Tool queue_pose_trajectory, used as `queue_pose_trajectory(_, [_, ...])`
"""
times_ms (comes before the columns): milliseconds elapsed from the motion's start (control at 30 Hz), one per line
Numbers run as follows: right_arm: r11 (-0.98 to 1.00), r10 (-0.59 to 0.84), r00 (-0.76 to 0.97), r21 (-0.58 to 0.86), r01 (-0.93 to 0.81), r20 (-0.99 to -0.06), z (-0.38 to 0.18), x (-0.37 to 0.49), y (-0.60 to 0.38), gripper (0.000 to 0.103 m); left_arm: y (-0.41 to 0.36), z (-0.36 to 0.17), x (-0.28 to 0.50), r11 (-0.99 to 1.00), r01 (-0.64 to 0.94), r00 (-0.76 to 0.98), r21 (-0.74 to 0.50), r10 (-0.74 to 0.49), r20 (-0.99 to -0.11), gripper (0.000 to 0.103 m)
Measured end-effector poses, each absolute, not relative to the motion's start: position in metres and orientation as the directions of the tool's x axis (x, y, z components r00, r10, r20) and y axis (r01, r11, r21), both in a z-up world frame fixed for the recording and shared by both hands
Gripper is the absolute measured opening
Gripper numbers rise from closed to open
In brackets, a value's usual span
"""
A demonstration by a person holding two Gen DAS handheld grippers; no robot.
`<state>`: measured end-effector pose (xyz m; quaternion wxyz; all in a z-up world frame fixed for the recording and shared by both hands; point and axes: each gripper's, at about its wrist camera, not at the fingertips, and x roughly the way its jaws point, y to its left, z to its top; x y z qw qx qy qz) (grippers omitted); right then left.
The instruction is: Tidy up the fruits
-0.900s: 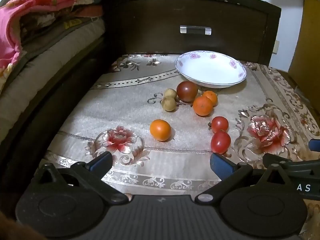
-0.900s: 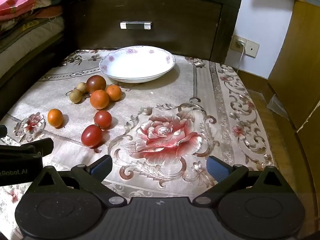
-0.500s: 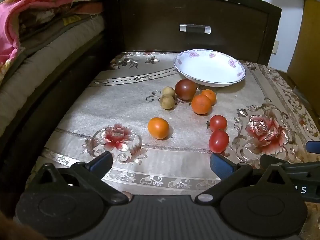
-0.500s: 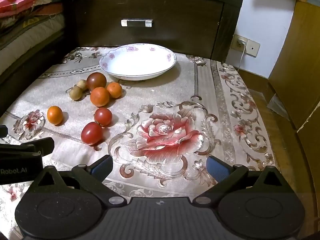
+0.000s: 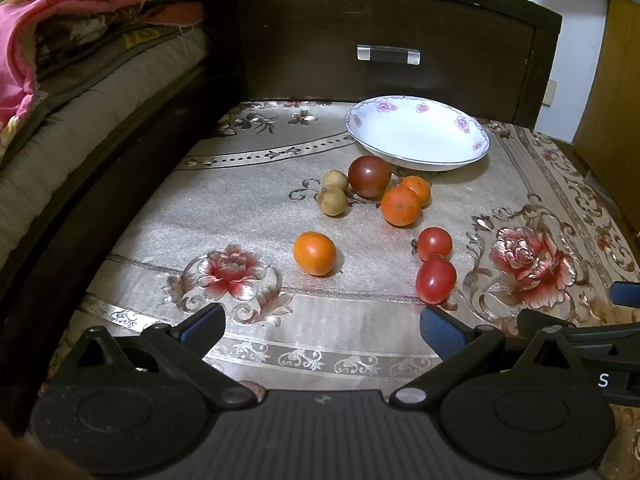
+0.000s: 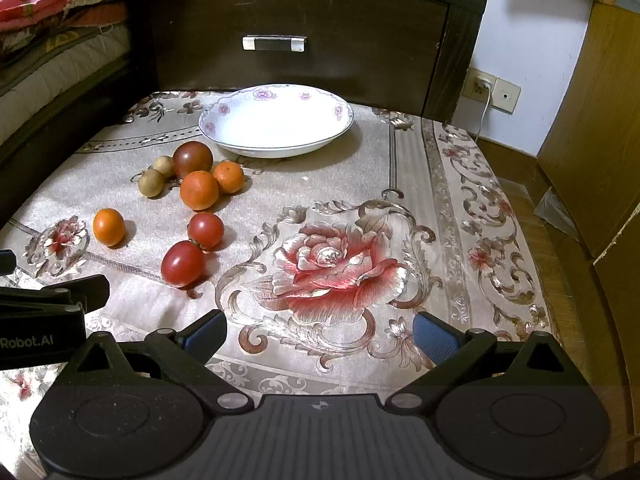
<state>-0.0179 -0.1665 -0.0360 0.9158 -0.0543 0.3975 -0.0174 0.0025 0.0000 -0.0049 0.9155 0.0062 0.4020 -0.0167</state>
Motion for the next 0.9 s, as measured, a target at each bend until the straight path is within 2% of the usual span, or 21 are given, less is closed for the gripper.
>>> queue_pose_trajectory(900, [0.993, -0.076, 0.678, -0.116, -0.013, -0.731, -0.0382, -0.018, -0.1658, 0.096, -0.0024, -0.0066, 0.0016, 0.999, 0.038, 0.676, -0.001, -0.026, -0.736, 0.103])
